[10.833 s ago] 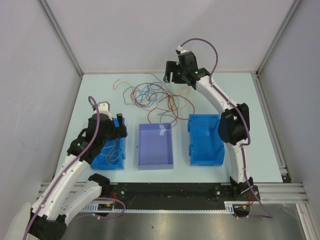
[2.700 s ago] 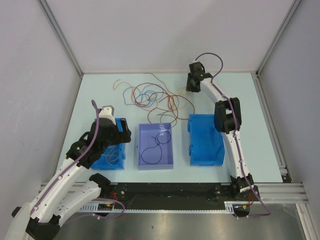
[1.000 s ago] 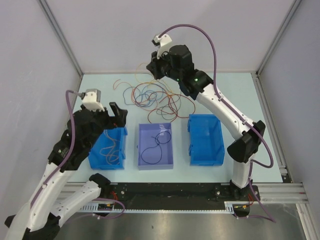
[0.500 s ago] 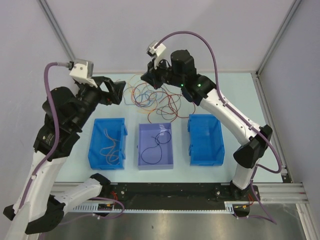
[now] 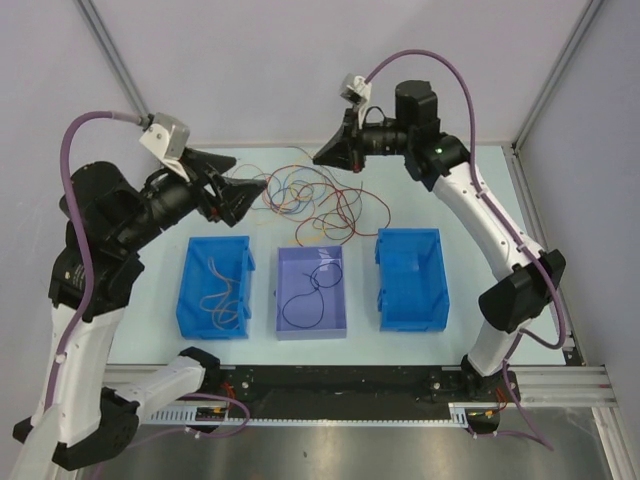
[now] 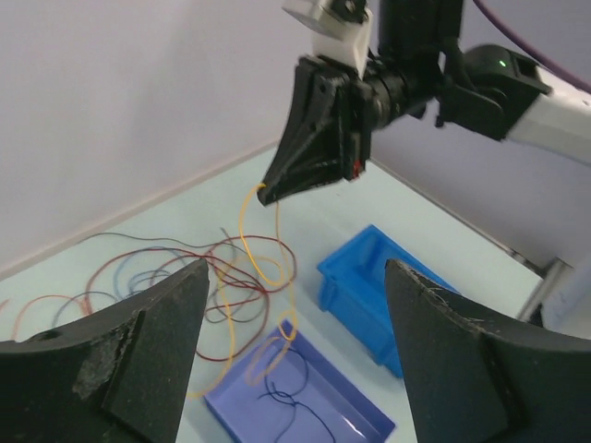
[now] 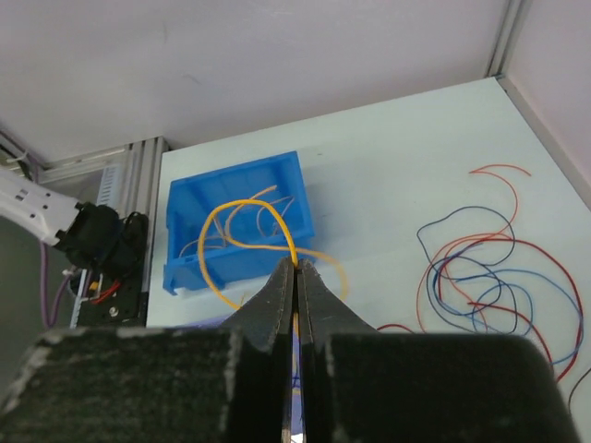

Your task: Untangle the cables

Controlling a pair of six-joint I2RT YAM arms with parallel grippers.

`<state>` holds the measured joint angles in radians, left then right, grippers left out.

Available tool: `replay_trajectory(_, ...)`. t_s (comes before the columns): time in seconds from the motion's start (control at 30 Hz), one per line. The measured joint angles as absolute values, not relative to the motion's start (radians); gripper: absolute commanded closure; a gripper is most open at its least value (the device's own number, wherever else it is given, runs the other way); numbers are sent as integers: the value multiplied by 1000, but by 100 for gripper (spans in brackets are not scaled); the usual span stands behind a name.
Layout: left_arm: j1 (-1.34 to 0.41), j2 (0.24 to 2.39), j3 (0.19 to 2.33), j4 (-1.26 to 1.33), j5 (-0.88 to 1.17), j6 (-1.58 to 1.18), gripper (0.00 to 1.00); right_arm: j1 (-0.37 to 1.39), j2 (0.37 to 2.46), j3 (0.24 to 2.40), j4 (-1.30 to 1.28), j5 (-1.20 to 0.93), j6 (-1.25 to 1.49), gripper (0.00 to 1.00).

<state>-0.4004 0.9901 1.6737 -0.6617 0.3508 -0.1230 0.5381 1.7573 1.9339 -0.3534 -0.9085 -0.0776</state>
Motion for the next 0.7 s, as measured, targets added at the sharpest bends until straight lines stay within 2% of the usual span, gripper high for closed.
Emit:
replay_trajectory(0.2,-399,1026,1595,-646,505,-150,25,512,1707,1912,-399,-1039,-89,100)
replay_trajectory(0.5,-398,1160,1542,-578,556,-204,35,539,1656,1911,-426,-1083,-115,100)
replay_trajectory(0.57,-398,1171,1534,-554,568,-219,43,543,1650,1909,-432,-1083,-120,100)
replay_trajectory(0.6,-398,1174,1531,-542,576,-228,56,544,1647,1906,-434,-1083,-123,100)
replay_trajectory(0.67,-402,1174,1528,-525,585,-242,69,548,1644,1902,-437,-1082,-127,100)
replay_trajectory(0.7,-404,1174,1528,-518,587,-246,79,549,1644,1899,-437,-1082,-128,100)
